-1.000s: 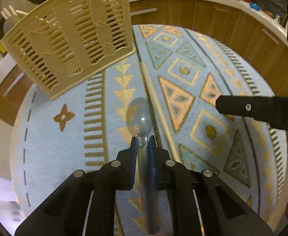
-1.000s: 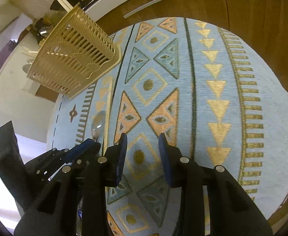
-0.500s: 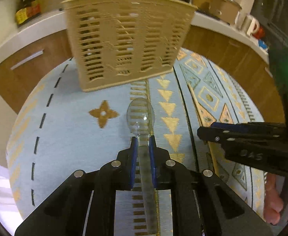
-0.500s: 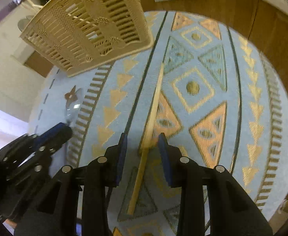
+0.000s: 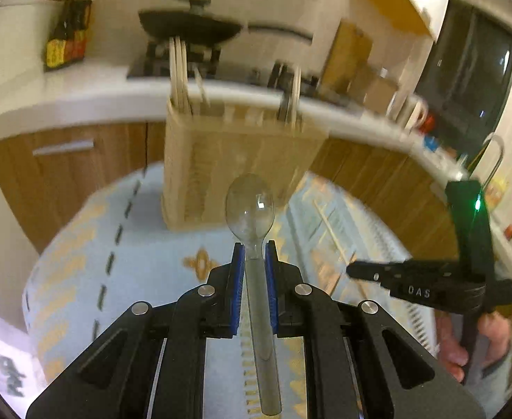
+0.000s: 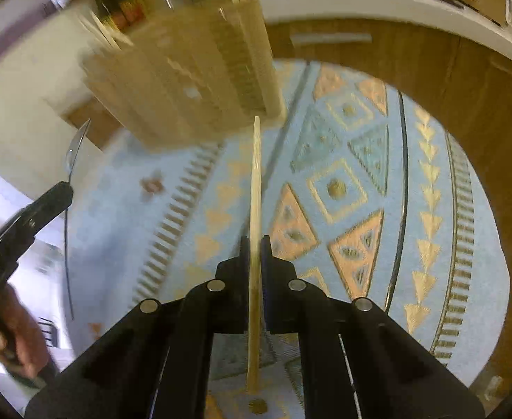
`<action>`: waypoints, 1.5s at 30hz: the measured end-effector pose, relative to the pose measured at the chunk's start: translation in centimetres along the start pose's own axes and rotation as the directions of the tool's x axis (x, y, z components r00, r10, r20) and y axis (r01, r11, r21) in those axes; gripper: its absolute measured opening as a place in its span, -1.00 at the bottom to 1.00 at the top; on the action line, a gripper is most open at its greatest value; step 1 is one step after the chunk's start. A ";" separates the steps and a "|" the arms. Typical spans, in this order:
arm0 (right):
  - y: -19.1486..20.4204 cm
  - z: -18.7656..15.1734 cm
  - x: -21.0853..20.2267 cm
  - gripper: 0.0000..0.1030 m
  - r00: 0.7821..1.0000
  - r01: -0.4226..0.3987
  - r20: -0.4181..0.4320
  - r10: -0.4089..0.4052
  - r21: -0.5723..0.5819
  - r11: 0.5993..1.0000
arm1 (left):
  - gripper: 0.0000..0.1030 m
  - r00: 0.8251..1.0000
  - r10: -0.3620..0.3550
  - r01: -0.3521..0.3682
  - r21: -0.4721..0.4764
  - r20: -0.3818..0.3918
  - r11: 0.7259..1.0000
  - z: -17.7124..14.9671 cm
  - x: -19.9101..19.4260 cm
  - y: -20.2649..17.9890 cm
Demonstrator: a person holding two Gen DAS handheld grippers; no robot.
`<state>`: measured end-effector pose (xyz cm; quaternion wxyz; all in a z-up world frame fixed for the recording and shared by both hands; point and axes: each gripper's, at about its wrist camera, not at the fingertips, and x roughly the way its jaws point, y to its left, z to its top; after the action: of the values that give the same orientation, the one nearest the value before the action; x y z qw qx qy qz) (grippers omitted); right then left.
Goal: Organize utensils
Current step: 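Carry the spoon and chopstick over the basket and open both grippers to drop them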
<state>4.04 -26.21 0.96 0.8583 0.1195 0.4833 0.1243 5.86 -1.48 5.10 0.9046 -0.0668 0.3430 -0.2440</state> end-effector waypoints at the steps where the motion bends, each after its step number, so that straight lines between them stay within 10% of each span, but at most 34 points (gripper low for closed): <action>1: 0.1 0.4 -0.8 -0.91 0.999 -0.022 0.025 0.022 -0.004 1.000 | -0.80 0.999 -0.027 0.027 -0.015 0.031 1.000 0.8 -0.9 0.2; 14: 3.3 9.6 -5.3 -0.91 0.936 -0.039 0.345 0.073 -0.104 0.994 | -0.80 0.932 -0.046 0.049 0.002 0.360 0.999 11.3 -1.7 -2.0; 22: 3.6 14.8 -4.0 -0.91 0.840 0.022 0.540 0.048 -0.122 0.992 | -0.80 0.907 -0.054 0.054 0.013 0.417 0.998 14.0 4.2 -2.0; 41: 2.5 16.4 1.8 -0.91 0.726 0.105 0.688 -0.005 -0.104 0.989 | -0.79 0.875 0.043 -0.069 0.037 0.482 0.997 12.4 10.5 -1.4; 45: 1.1 15.5 1.7 -0.86 0.767 0.037 0.641 0.038 -0.103 0.994 | -0.79 0.878 0.036 -0.065 0.044 0.476 0.997 11.4 10.1 -1.3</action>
<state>18.07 -25.93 7.77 0.9769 0.1077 0.1534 0.1023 19.37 -8.05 8.16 0.9687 -0.0893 0.1052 -0.2064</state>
